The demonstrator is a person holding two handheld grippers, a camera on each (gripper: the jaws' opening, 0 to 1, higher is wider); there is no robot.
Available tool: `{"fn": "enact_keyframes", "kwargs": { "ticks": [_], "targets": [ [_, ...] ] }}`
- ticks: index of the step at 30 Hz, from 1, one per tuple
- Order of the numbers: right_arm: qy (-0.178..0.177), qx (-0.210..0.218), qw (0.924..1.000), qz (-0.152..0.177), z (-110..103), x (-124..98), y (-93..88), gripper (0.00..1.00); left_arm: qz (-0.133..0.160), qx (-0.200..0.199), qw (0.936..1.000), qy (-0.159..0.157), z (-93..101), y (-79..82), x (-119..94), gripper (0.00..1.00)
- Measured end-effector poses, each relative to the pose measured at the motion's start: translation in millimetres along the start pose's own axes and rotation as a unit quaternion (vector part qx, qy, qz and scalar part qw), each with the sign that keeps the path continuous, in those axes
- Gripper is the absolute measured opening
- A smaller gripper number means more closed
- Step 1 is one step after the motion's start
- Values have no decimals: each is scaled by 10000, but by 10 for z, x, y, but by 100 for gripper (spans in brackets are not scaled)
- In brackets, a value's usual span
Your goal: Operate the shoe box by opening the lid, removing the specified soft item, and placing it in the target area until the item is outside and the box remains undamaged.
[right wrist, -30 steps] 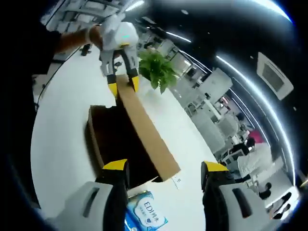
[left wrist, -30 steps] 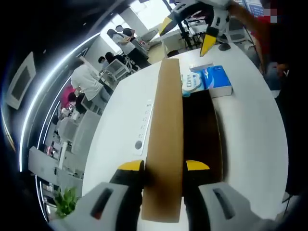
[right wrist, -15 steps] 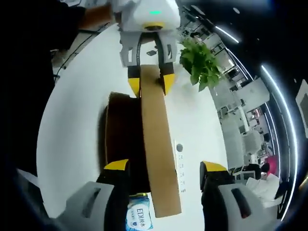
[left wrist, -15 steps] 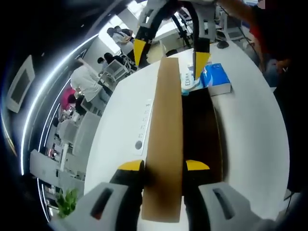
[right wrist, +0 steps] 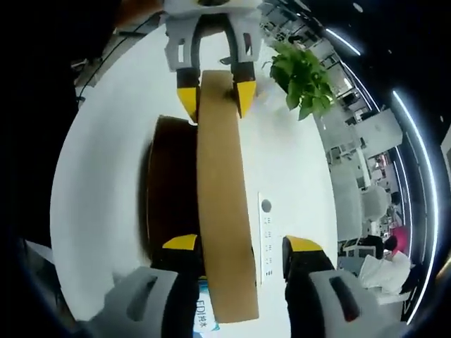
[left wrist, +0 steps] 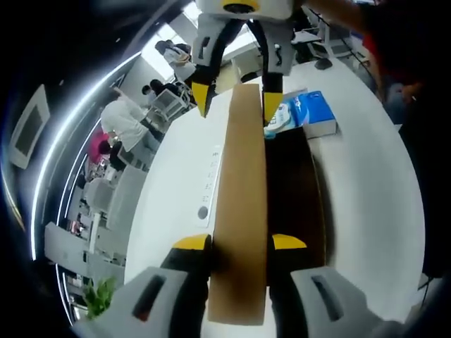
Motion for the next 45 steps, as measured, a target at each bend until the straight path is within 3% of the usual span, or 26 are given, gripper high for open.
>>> {"fn": "enact_keyframes", "kwargs": {
  "ticks": [6, 19, 36, 45],
  "targets": [
    [210, 53, 9998, 15, -56, 9, -8, 29, 6, -21, 10000, 11, -1, 7, -5, 31],
    [21, -42, 10000, 33, -166, 13, -3, 29, 27, 55, 9999, 129, 95, -32, 1, 31],
    [-826, -270, 9962, 73, -586, 96, -59, 29, 116, 448, 9960, 767, 474, -119, 33, 31],
    [-1185, -393, 9922, 46, -771, 119, -59, 29, 16, 672, 9917, 1099, 648, -179, 95, 31]
  ]
}}
Point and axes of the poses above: the point that each gripper's makers call its tool centre point, and the gripper's own axes: x roughly forward along the fingers, z roughly to its right, y roughly out of its top, the point moved 8 cm from there along -x, roughly backward along the fingers, and after that the axes turned 2 degrees about -x, right-handed, at the moved point
